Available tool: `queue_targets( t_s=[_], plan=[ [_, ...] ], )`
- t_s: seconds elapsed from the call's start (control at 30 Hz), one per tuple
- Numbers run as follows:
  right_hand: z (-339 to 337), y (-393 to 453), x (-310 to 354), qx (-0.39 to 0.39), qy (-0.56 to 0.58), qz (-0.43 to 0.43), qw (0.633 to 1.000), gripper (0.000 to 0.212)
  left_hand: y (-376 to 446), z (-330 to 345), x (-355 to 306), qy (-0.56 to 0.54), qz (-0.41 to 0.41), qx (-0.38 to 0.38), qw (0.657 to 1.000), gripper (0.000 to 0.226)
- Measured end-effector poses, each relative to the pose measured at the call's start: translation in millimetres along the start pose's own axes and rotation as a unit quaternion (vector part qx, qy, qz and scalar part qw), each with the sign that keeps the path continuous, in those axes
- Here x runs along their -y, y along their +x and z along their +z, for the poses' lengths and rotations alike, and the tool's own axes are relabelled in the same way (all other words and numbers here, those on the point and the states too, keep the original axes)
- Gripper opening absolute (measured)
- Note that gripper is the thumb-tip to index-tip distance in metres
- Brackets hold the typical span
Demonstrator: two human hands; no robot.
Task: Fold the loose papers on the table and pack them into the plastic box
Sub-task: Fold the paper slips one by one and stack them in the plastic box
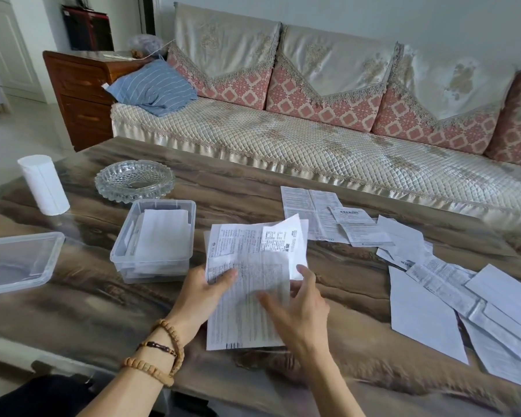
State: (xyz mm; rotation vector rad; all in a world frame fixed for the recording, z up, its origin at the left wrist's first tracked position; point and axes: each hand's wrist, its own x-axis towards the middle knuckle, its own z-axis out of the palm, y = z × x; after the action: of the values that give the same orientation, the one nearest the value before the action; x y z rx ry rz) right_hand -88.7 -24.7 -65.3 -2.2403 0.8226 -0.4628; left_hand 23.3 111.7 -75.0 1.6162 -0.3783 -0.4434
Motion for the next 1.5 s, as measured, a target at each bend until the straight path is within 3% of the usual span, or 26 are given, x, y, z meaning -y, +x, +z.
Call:
queue_targets(
  t_s=[0.1,0.2,0.33,0.6,0.77,0.93,1.03,1.1,1.17,1.2,1.27,1.33,1.43,1.5],
  plan=[
    [4,6,-6,0.046,0.137,0.041,0.989,0.02,-4,-1,0,-0.006,-0.013,0.01,1.0,0.016],
    [3,12,-10,0.04,0.109,0.027,0.993,0.033,-1,-6,-2,-0.027,-0.049,0.024,0.998,0.019],
    [-6,34,-5,0.058,0.086,0.042,0.994,0.031,7,-6,-2,0.03,-0.098,0.028,0.994,0.021],
    [1,84,-1,0.138,-0.076,0.039,0.987,0.026,33,-2,-11,-0.003,-0.21,0.023,0.977,0.027],
    [13,88,-2,0.101,-0.16,0.052,0.981,0.026,60,-2,-12,0.026,-0.223,0.0,0.975,0.059],
    [24,80,0,0.068,-0.244,0.032,0.967,0.036,60,21,-6,0.134,-0.132,0.004,0.982,0.016],
    [15,81,-11,0.009,-0.165,0.037,0.986,0.056,54,20,-8,0.163,-0.083,0.01,0.983,0.017],
    [-1,82,-19,-0.05,-0.101,0.035,0.993,0.083,49,12,-13,0.156,-0.056,0.012,0.986,0.023],
    [-21,82,-24,0.006,0.113,0.056,0.992,0.095,45,3,-15,0.151,-0.027,0.001,0.988,0.054],
    [-30,81,-27,0.06,0.233,0.057,0.969,0.086,42,0,-15,0.15,-0.014,0.002,0.989,0.064],
    [-44,75,-29,0.141,0.362,0.03,0.921,0.056,37,-1,-19,0.127,0.009,0.016,0.992,0.047],
    [-54,64,-19,0.141,0.401,-0.002,0.905,0.036,33,-2,-26,0.094,0.049,0.014,0.994,0.031],
    [-58,56,-10,0.082,0.413,-0.055,0.906,0.022,22,-3,-37,0.042,0.112,0.012,0.993,0.014],
    [-52,48,-10,0.071,0.398,-0.076,0.912,0.017,17,-2,-31,0.033,0.11,0.03,0.993,0.015]
  ],
)
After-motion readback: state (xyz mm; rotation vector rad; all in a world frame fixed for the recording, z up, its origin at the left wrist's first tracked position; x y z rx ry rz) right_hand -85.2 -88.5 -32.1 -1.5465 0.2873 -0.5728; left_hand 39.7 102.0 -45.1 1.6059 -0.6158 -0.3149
